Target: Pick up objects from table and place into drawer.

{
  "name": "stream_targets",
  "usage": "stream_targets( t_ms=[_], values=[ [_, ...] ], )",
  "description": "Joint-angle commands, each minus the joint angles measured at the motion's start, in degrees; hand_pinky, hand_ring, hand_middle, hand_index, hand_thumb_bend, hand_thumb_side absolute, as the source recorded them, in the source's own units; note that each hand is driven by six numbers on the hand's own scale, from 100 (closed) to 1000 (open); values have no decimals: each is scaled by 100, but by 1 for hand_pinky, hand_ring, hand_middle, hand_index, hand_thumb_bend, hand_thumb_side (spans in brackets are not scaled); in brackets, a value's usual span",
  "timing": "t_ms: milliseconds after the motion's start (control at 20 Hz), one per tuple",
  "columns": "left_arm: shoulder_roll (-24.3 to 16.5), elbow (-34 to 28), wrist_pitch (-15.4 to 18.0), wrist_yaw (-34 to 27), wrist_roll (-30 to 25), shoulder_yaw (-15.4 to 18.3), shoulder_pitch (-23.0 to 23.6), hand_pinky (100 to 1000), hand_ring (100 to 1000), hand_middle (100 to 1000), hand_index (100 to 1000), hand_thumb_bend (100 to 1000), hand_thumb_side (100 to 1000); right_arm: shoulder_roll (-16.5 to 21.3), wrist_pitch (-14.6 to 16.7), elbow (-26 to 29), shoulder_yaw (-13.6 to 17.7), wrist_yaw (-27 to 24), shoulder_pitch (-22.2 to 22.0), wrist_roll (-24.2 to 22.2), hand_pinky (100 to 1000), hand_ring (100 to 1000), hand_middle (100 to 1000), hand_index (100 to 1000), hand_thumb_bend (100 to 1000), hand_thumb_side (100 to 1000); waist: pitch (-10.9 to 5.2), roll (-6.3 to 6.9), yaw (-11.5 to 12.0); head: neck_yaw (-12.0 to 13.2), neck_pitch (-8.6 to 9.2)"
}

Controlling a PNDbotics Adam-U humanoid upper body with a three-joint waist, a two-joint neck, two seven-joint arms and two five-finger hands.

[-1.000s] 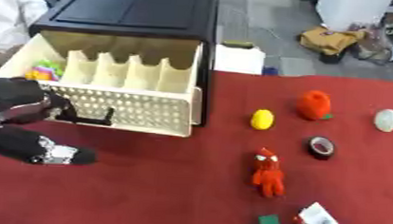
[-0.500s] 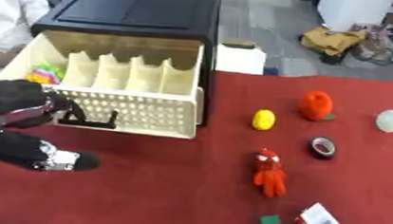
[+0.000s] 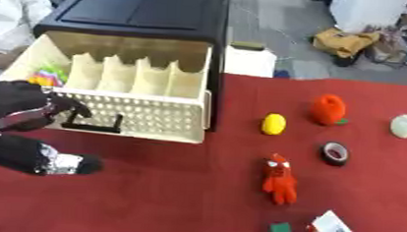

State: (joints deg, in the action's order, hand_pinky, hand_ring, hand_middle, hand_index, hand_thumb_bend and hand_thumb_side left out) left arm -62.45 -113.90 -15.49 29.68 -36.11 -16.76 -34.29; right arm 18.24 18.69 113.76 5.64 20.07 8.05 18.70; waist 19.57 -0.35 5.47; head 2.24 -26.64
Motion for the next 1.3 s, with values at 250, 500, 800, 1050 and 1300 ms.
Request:
stream_targets(
  t_ms=[250,500,800,1050,1300],
  values=[
    [-202,-69,257,-226,163,273,-99,100,100,100,927,640,1000,82,11,83,61,-20,9,32,601,625,517,729,248,835,-167,2,24,-8,-11],
    [-69,-69,645,-617,426,526,-174,100,100,100,857,594,1000,96,5,83,83,-28,-6,70,601,625,518,729,245,834,-190,-6,73,-62,-65],
    [191,-69,816,-1092,1157,866,-211,100,100,100,802,506,1000,99,-1,83,100,-33,-12,103,601,626,519,729,244,836,-203,-17,100,-146,-155],
    [394,-69,1036,-1433,2146,1038,-260,100,100,100,722,319,1000,91,-2,83,103,-17,-25,124,601,626,519,730,247,839,-203,-34,106,-191,-180],
    [628,-69,1069,-1825,3378,1156,-257,100,100,100,682,179,1000,94,-47,83,111,20,-49,183,602,628,520,731,257,849,-211,-56,108,-236,-211]
  ],
)
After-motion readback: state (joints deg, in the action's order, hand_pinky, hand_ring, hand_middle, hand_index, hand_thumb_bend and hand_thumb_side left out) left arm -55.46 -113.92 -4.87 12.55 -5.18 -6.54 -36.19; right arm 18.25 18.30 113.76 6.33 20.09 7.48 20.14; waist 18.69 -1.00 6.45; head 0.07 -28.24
